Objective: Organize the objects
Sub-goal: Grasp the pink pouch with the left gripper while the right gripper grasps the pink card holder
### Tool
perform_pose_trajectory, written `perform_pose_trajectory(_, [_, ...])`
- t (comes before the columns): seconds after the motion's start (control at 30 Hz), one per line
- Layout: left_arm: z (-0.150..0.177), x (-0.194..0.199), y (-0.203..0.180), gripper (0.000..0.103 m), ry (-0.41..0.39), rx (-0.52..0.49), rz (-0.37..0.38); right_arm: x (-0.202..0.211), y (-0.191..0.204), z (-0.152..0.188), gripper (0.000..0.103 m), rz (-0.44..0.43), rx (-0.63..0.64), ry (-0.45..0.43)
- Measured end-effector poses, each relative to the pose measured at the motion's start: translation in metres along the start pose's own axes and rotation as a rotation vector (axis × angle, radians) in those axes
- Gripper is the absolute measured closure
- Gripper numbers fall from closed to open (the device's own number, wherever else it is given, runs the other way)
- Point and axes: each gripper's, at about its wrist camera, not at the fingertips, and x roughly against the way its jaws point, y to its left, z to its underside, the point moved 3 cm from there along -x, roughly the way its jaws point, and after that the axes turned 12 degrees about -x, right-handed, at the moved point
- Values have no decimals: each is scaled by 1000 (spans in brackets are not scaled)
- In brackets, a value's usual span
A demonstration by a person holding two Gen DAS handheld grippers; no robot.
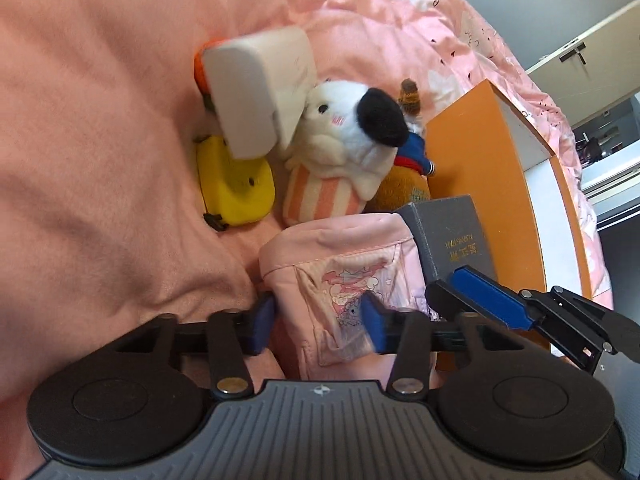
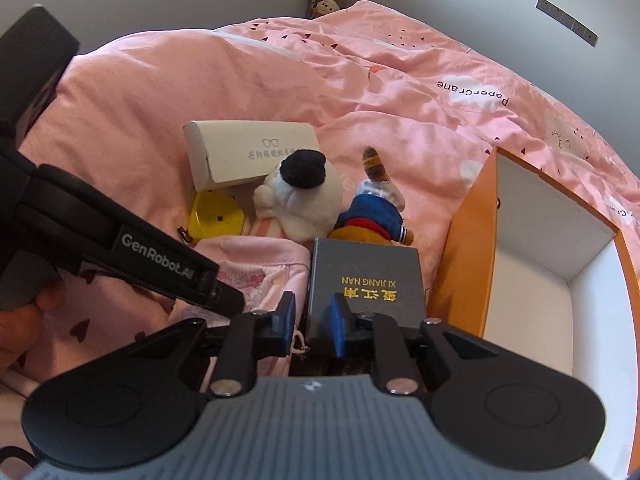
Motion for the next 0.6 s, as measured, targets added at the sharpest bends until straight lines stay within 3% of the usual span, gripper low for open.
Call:
perform_pose_trajectory(0.03, [0,4,-2,69,-8,-11,-16,1,-1,0,83,1,-6,0])
perform_pose_trajectory(0.13, [-4,15,-11,81,-34,-67,-83,4,-5,2,83,-7,-37,3])
perform_pose_trajectory(0.27, [-9,38,-23,84,-60,-184,-194,14,-8,7,83,-41,-80,12])
perform_pose_trajectory(0.4, [-11,51,-26,85,-36,-262,-256,18,-8,12,83,-95,-115,44])
perform_pose_trajectory(0.5, [-10,49,-24,86,-18,-272,-283,11,-9,16,81,-148,-173,97])
perform_pose_trajectory(0.6, [-5,46,-13,83,-13,-199,-265,0,-8,18,70,-162,-207,131])
